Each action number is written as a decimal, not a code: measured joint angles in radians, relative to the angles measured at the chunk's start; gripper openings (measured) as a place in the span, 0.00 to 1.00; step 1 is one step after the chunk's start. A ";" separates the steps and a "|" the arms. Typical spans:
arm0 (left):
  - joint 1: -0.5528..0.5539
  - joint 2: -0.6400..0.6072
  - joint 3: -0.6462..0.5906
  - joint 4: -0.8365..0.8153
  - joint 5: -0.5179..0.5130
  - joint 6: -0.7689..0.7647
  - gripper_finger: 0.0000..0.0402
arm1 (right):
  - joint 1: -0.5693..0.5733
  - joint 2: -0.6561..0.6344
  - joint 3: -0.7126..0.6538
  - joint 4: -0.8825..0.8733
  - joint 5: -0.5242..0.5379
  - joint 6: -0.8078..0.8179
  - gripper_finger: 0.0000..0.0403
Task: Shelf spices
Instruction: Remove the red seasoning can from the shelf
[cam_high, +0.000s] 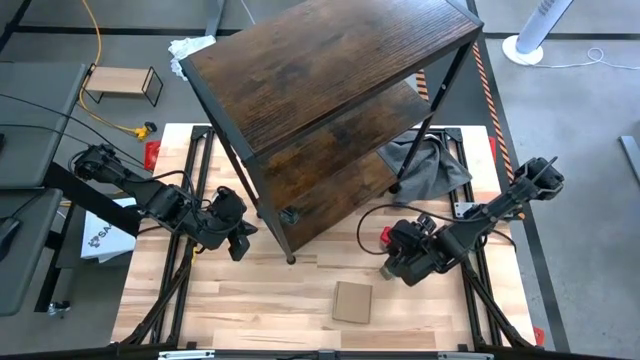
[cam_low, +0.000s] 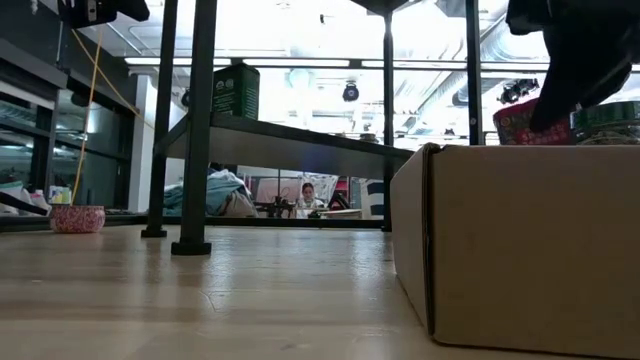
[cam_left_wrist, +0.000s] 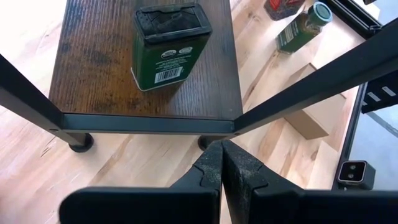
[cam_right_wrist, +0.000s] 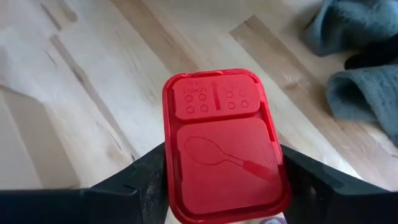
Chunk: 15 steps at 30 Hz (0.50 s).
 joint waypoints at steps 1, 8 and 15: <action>0.000 0.000 0.000 0.000 -0.002 0.000 0.00 | -0.004 0.000 0.000 0.000 -0.006 -0.006 0.58; 0.000 0.000 0.000 0.000 -0.010 0.000 0.00 | -0.040 0.000 0.000 0.005 -0.002 -0.036 0.58; 0.000 0.000 0.000 0.000 -0.011 0.000 0.00 | -0.051 0.000 0.000 0.026 0.019 -0.056 0.59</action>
